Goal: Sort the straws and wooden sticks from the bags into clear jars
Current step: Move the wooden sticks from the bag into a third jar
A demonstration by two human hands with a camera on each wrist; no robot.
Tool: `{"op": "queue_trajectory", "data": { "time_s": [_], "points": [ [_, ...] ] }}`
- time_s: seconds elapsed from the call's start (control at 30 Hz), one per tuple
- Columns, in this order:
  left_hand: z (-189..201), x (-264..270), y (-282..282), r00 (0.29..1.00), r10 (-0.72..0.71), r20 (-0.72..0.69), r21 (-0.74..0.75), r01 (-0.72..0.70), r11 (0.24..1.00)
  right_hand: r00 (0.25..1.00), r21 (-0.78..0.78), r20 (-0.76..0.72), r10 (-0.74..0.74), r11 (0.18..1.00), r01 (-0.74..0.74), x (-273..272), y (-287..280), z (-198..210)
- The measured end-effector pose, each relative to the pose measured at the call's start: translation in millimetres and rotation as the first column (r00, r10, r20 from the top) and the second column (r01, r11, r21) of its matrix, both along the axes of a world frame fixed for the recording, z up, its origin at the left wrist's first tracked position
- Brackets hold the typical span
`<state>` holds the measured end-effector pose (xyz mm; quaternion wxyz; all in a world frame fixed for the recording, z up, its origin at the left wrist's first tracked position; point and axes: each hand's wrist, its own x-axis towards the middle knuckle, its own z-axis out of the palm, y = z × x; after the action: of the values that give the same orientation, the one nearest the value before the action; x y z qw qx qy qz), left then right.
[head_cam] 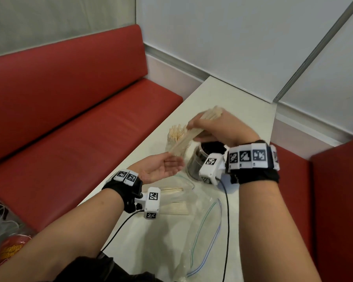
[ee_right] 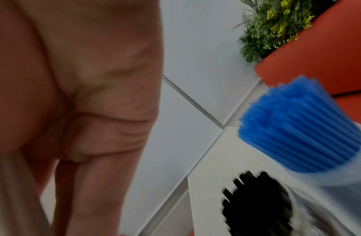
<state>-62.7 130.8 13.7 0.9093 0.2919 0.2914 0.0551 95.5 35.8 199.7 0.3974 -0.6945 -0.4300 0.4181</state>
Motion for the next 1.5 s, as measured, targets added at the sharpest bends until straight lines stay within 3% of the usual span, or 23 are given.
{"op": "queue_trajectory", "data": {
  "time_s": [0.07,0.13,0.2,0.27,0.43,0.5,0.6,0.73,0.83,1.0,1.1,1.17,1.23,1.3,1.4,1.5],
  "points": [
    [-4.3,3.1,4.0,0.994,-0.028,-0.108,0.169,0.046,0.985,0.99,0.109,0.041,-0.136,0.985,0.131,17.3,13.9,13.6],
    [-10.3,7.3,5.9,0.972,-0.034,-0.234,0.37,0.121,0.921,0.964,0.199,0.083,-0.253,0.952,0.233,30.3,28.9,19.1],
    [-18.5,10.9,5.6,0.925,-0.032,-0.378,0.555,0.254,0.792,0.94,0.234,0.124,-0.319,0.93,0.285,35.5,43.6,12.5],
    [-27.0,13.0,4.3,0.856,-0.046,-0.515,0.666,0.433,0.607,0.923,0.217,0.17,-0.345,0.927,0.306,34.7,54.9,-2.4],
    [-37.6,15.1,-5.3,0.689,-0.066,-0.722,0.682,0.724,0.104,0.903,0.098,0.283,-0.323,0.947,0.307,32.0,71.1,-52.3],
    [-42.2,17.4,-9.8,0.622,-0.06,-0.781,0.624,0.781,-0.029,0.9,0.056,0.324,-0.293,0.955,0.291,30.1,76.1,-70.4],
    [-51.0,17.8,-16.9,0.524,-0.052,-0.85,0.525,0.839,-0.142,0.895,0.031,0.284,-0.343,0.937,0.349,28.6,81.4,-95.0],
    [-66.7,15.4,-25.8,0.469,-0.015,-0.883,0.463,0.865,-0.192,0.885,-0.021,0.22,-0.41,0.905,0.425,26.2,84.1,-118.7],
    [-72.5,13.0,-32.5,0.426,0.0,-0.905,0.417,0.886,-0.202,0.9,-0.016,0.303,-0.312,0.943,0.332,28.9,88.8,-114.5],
    [-78.7,7.4,-32.0,0.48,0.006,-0.877,0.468,0.859,-0.205,0.881,0.221,0.328,-0.341,0.935,0.279,33.0,95.9,-94.1],
    [-81.7,4.3,-32.8,0.465,0.032,-0.885,0.447,0.866,-0.225,0.795,0.323,0.504,-0.337,0.927,0.189,17.0,99.3,-105.9],
    [-84.1,2.4,-31.3,0.498,0.025,-0.867,0.484,0.851,-0.202,0.679,0.193,0.707,-0.2,0.977,0.088,-0.3,98.6,-127.5],
    [-85.0,-0.4,-29.0,0.543,0.026,-0.839,0.531,0.829,-0.174,0.566,-0.094,0.823,0.047,0.994,0.055,-14.2,90.9,-155.5],
    [-87.1,-3.6,-27.1,0.572,0.045,-0.819,0.561,0.816,-0.139,0.552,-0.265,0.809,0.202,0.964,0.035,-20.6,81.8,-177.7],
    [-88.3,-6.1,-25.7,0.589,0.061,-0.806,0.582,0.806,-0.108,0.531,-0.291,0.815,0.231,0.956,0.031,-20.2,85.0,-185.0],
    [-89.2,-4.6,-22.6,0.591,0.072,-0.803,0.585,0.806,-0.087,0.523,-0.14,0.849,0.077,0.987,0.081,-20.6,96.5,-174.2]
  ]
}}
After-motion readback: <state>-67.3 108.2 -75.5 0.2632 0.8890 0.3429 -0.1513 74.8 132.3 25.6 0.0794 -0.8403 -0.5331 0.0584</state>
